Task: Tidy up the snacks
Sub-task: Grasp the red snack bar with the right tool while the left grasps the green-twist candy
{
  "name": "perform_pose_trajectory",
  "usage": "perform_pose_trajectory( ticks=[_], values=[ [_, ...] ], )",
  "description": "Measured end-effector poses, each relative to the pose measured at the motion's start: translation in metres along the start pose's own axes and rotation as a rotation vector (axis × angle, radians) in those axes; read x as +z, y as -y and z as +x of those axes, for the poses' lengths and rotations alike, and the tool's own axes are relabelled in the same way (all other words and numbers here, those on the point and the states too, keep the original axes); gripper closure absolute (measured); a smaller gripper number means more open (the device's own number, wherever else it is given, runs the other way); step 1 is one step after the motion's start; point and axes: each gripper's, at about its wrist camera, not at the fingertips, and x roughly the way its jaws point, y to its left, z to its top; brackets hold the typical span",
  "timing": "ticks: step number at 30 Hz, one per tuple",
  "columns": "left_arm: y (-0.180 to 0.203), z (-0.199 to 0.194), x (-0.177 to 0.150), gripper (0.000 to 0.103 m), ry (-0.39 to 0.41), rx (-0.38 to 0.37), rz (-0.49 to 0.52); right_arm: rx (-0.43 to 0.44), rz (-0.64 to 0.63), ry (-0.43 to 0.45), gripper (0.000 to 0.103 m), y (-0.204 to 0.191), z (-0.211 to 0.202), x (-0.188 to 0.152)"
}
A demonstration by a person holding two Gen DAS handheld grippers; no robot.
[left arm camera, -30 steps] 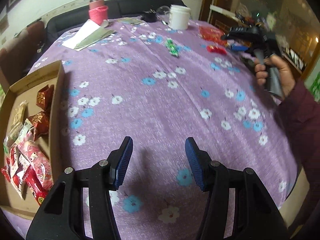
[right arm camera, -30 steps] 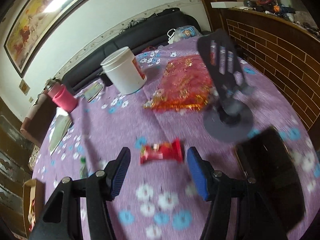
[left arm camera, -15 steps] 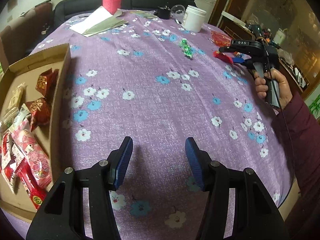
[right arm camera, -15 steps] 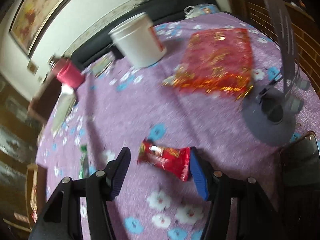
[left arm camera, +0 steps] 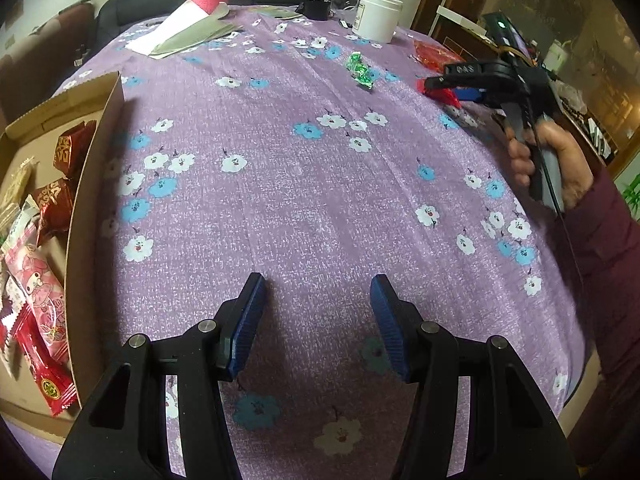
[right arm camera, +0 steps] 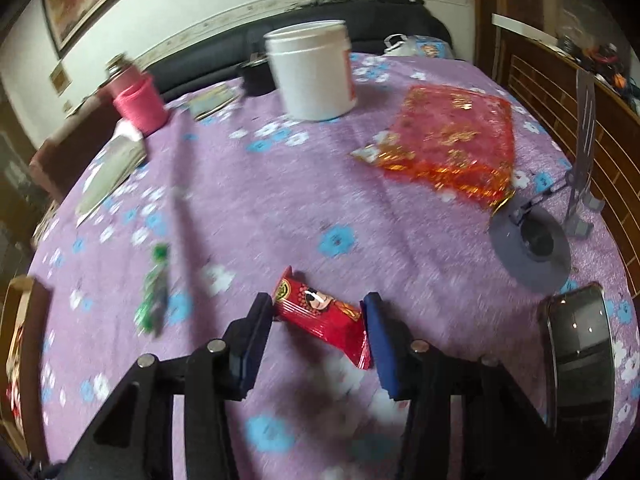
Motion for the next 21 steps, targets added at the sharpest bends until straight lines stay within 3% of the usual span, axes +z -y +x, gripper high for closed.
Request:
perform_pose_trajectory(
  ticks=[5,10,15,21],
  values=[
    [-0.011,-0.005,0.007,0.048,-0.004,-0.066,-0.058,0.162,0.018,0.005,0.053,-0.017,-0.033,-0.029],
    [-0.017,-0.015,0.035,0.048,0.033,-0.106,-0.102,0.327,0.019,0.007,0.052,-0.049,-0.053,-0.058],
    [-0.005,-0.013,0.084,0.048,0.071,-0.11,-0.035,0.276,-0.063,0.013,0.052,-0.071,-0.043,-0.078],
    [0.009,0.037,0.155,0.049,0.071,-0.111,-0.021,0.252,-0.059,0.02,0.052,-0.058,-0.047,-0.085]
  ],
)
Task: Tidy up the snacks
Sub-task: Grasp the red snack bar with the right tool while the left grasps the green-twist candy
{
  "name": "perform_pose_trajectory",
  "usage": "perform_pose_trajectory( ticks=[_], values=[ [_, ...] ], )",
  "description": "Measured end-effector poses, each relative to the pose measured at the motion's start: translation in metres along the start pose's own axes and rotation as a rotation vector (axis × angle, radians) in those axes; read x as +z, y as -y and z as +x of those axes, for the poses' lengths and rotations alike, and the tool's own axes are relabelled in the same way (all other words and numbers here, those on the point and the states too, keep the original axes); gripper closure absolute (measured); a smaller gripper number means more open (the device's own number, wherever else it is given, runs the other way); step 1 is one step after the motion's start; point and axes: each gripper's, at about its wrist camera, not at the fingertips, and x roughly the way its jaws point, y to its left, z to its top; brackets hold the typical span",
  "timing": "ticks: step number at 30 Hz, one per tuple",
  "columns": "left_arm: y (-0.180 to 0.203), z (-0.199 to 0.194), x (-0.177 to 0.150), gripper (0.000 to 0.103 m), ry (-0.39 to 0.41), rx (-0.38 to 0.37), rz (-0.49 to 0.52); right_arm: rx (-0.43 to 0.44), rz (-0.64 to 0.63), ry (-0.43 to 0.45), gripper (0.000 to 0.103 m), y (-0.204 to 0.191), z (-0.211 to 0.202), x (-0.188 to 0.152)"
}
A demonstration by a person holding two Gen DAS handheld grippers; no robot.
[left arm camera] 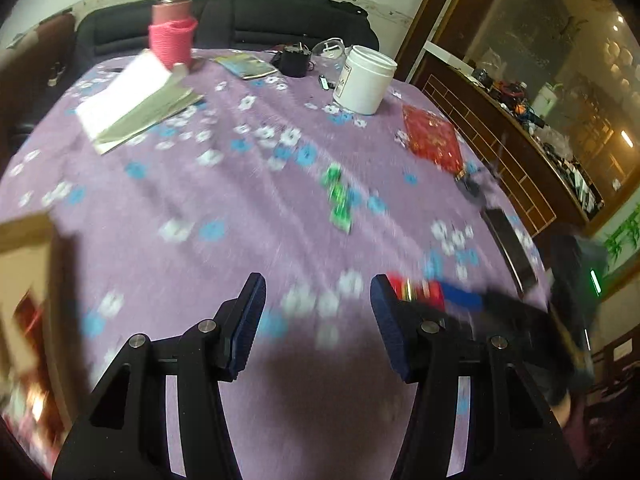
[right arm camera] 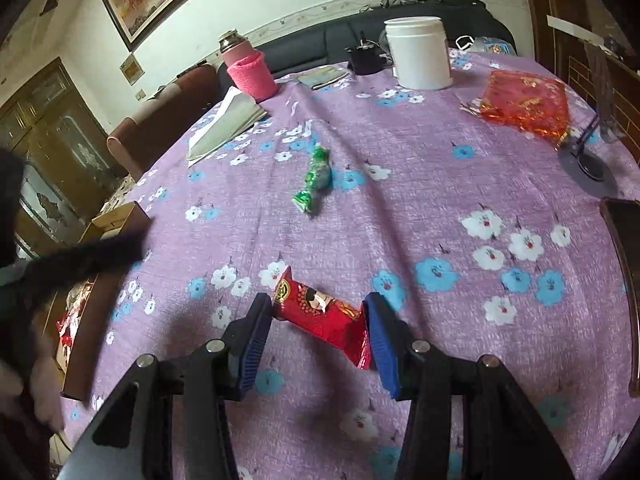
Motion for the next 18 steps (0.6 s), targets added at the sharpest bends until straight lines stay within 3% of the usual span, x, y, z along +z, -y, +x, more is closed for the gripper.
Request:
perform_pose_trajectory(
  ticks=[8,11,18],
  values=[
    [0.017,0.073,0.049,0.049,-0.017,-0.023,0.001,0.012,0.042,-0.03,0.05,0.009,0.006,0.001],
    [0.025,0.091,0.057,0.05,-0.027,0.006,0.048,0.027,0.06,-0.034,0.049,0.012,0.008,0.005],
    [0.033,0.119,0.055,0.082,-0.051,0.096,0.173,0.018,0.051,-0.034,0.049,0.011,0.009,0.006]
  ],
)
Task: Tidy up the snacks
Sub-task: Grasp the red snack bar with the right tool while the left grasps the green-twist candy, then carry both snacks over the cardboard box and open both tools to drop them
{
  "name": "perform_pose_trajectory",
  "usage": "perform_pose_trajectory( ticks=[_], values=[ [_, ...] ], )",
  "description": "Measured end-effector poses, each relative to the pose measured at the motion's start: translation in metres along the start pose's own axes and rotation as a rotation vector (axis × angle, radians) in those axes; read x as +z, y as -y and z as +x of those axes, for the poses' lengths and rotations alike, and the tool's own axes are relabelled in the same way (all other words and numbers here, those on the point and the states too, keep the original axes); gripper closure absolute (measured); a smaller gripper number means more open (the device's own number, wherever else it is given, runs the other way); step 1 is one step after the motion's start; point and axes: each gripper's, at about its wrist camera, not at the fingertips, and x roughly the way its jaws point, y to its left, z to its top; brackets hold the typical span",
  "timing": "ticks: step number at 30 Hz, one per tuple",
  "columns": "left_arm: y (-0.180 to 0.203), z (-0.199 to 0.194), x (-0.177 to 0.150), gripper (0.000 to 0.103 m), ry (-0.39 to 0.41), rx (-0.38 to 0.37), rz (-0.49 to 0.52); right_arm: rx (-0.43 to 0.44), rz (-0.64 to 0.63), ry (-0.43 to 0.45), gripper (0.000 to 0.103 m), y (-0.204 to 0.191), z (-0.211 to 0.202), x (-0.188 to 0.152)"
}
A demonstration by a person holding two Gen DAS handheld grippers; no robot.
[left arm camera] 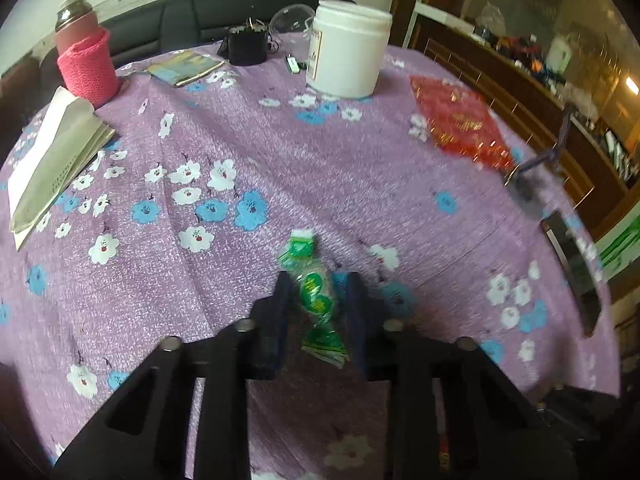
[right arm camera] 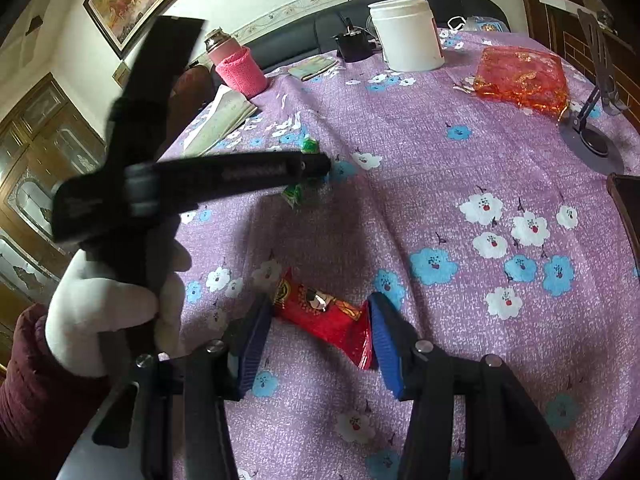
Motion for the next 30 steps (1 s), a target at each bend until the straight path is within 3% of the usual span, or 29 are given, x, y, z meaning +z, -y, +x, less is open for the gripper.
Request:
perform_pose_trajectory(
  ticks=[4,9,15,19,25,27,30],
  values=[
    [-0.001,-0.003,-0.003,0.082,0.037,0.04,0.022,-0.022,-0.024,0.005,0.05,-0.004,0.001,-0.001],
    [-0.01,-0.033,-0.007,0.083,0.085,0.012,-0.011,-0.024,-0.023,0.012,0.051,-0.004,0.0,-0.001],
    [-0.028,-0.095,-0.036,0.082,0.154,-0.027,-0.08,0.078,0.021,0.042,0.051,0.001,-0.008,0.001],
    [-0.05,-0.154,-0.068,0.082,0.217,-0.033,-0.131,0.094,0.027,0.099,0.051,0.003,-0.018,0.002],
    [-0.107,-0.227,-0.12,0.082,0.298,0.04,-0.234,0.081,0.044,0.131,0.051,0.004,-0.021,-0.003],
    [-0.134,-0.245,-0.138,0.082,0.304,0.084,-0.285,0.053,0.053,0.126,0.051,0.002,-0.021,-0.002],
    [-0.167,-0.26,-0.157,0.082,0.294,0.134,-0.339,0.08,0.076,0.102,0.051,-0.01,-0.024,-0.002]
  ],
)
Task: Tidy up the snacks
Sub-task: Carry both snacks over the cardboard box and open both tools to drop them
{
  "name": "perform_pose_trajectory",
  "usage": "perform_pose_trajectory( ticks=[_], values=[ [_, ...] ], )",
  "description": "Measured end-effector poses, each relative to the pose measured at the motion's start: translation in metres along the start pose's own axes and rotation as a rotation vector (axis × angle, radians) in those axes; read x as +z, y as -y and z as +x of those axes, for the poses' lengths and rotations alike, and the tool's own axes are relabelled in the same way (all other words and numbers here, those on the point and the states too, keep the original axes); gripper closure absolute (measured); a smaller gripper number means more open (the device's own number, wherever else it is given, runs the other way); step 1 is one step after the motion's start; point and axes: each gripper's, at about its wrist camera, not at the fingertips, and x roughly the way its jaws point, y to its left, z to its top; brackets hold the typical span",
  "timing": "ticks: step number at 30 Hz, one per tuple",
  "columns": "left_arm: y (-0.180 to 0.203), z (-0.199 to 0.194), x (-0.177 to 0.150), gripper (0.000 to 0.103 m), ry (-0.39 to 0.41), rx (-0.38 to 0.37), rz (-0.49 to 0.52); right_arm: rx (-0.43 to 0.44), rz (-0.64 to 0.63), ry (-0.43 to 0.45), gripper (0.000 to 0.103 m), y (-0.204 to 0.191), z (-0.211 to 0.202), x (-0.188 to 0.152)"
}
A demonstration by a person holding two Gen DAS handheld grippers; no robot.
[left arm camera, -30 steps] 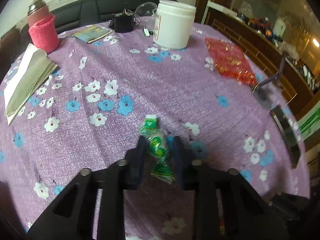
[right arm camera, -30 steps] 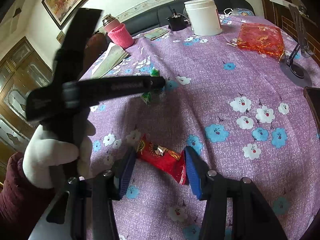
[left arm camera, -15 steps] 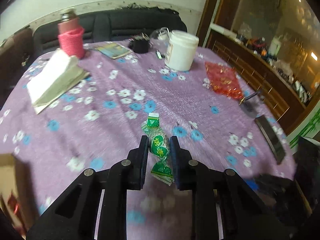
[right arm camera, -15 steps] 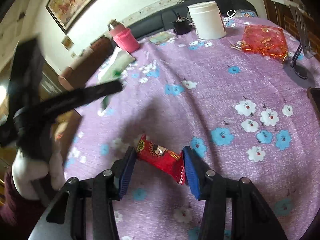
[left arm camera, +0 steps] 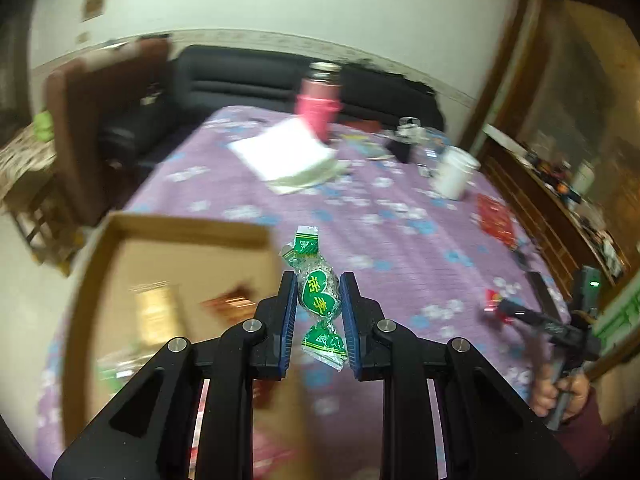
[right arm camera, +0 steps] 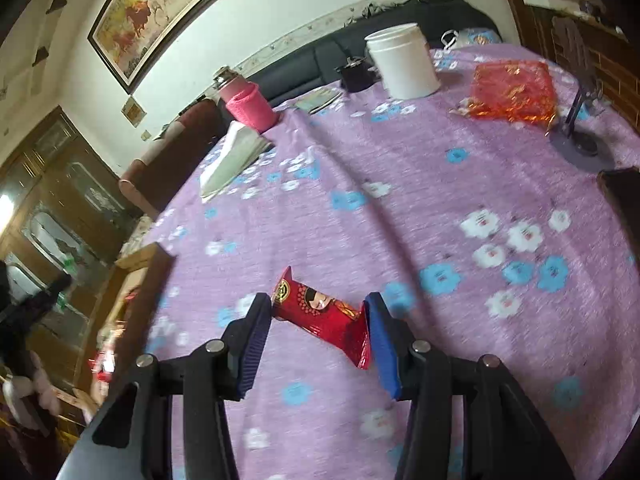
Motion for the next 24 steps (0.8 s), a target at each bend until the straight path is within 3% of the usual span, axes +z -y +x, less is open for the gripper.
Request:
perform_pose_trajectory(
  ticks=[10,17,24],
  values=[
    [-0.094,0.008,-0.011,0.082,-0.046,0.111,-0.077,0.088,-0.167,-0.088,0.052,-0.135,0.026,-0.001],
    [-0.132,0.032,-0.013,0.082,-0.089,0.145,-0.11,0.12,-0.249,-0.167,0.052,-0.223,0.09,-0.005],
    [-0.153,0.059,-0.008,0.082,-0.143,0.131,-0.16,0.133,-0.263,-0.243,0.051,-0.277,0.16,-0.004]
  ],
)
